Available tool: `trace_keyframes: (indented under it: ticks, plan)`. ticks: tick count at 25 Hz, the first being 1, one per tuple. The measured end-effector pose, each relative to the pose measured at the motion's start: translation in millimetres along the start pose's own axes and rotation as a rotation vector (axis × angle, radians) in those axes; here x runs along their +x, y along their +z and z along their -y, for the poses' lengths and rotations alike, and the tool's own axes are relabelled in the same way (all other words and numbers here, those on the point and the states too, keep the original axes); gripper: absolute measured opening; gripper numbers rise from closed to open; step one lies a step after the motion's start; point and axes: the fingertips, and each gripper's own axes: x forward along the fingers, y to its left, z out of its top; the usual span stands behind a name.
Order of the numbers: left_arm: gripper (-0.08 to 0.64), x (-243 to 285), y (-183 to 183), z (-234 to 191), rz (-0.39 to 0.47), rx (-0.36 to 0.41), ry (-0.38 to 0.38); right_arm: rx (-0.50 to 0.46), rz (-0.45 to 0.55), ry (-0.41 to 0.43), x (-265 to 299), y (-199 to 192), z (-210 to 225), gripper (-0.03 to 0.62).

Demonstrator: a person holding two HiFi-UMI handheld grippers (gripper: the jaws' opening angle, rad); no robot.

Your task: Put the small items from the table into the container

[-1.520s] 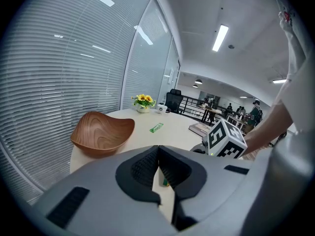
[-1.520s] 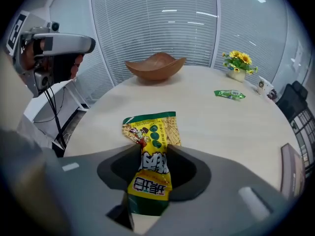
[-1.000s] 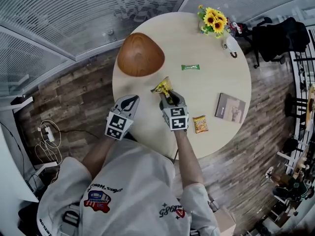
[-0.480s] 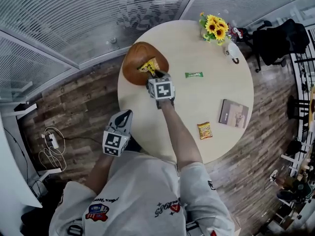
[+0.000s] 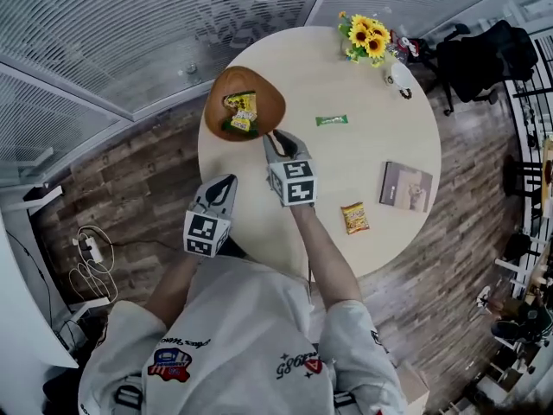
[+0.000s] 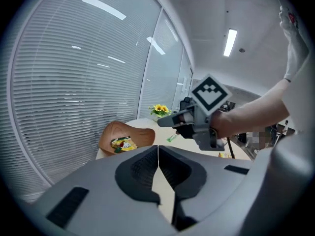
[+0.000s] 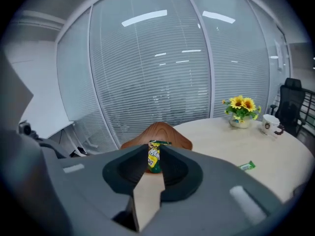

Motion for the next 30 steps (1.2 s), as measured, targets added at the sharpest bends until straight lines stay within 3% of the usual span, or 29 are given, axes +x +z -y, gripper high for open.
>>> trace_keyframes:
  ticks: [4, 11, 15, 24, 30]
  plan:
    - [0.009, 19, 12, 30, 0.007, 0.032, -0.094, 0.028, 0.114, -0.07, -77, -21, 7, 0.002]
    - [0.008, 45, 4, 83, -0.043, 0.094, -0.228, 0.145, 0.073, -0.232, -162, -116, 11, 0.002]
    - [0.006, 54, 1, 117, -0.073, 0.143, -0.311, 0.214, 0.078, -0.326, -199, -150, 15, 0.002]
    - [0.006, 60, -6, 147, -0.106, 0.206, -0.397, 0.264, 0.104, -0.41, -226, -173, 30, 0.002]
    - [0.006, 53, -10, 158, -0.114, 0.221, -0.416, 0.221, -0.013, -0.618, -262, -222, 95, 0.003]
